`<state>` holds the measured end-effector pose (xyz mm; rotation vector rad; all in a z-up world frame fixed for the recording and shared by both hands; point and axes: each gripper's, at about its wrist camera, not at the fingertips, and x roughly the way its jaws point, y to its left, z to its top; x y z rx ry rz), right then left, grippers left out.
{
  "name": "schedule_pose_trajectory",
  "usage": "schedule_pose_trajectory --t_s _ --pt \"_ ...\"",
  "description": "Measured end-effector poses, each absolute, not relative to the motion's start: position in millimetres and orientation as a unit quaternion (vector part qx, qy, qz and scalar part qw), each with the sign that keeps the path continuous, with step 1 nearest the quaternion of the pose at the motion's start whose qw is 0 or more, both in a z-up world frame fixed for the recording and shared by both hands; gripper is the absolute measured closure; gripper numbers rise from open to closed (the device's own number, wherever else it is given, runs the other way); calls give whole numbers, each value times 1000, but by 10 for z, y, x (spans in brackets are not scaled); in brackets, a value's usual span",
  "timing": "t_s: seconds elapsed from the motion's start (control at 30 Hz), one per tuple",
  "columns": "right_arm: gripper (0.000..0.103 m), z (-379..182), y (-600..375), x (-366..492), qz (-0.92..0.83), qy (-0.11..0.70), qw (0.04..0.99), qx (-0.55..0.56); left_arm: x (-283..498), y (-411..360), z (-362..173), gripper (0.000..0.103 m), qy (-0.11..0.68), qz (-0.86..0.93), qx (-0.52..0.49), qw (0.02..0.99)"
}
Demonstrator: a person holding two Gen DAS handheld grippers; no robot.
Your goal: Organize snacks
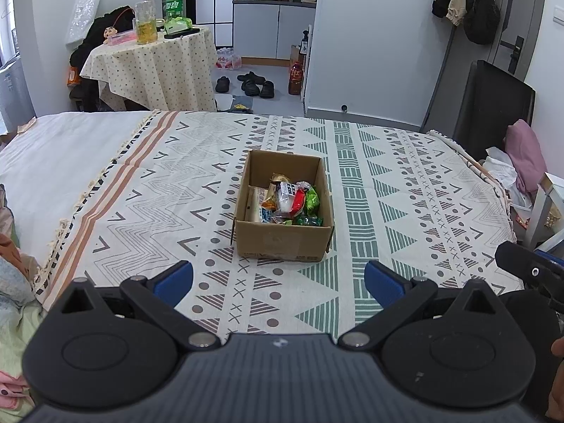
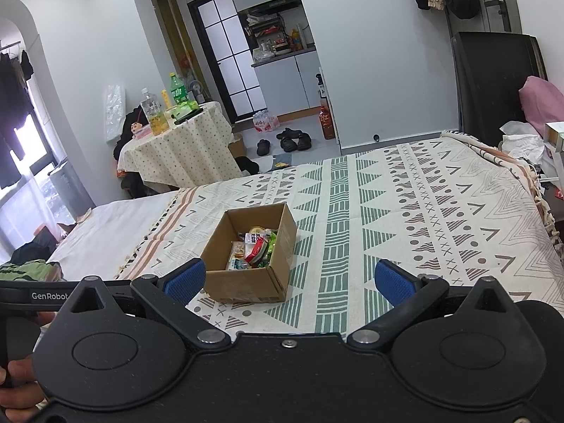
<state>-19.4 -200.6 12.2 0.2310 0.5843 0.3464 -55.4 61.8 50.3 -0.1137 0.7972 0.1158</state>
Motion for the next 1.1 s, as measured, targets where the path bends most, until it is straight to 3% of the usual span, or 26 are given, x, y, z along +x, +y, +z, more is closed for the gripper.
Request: schedule_pose_trajectory --t_s 1.1 --pt "0 53 -2027 -162 167 296 934 110 -538 617 482 0 388 48 -61 918"
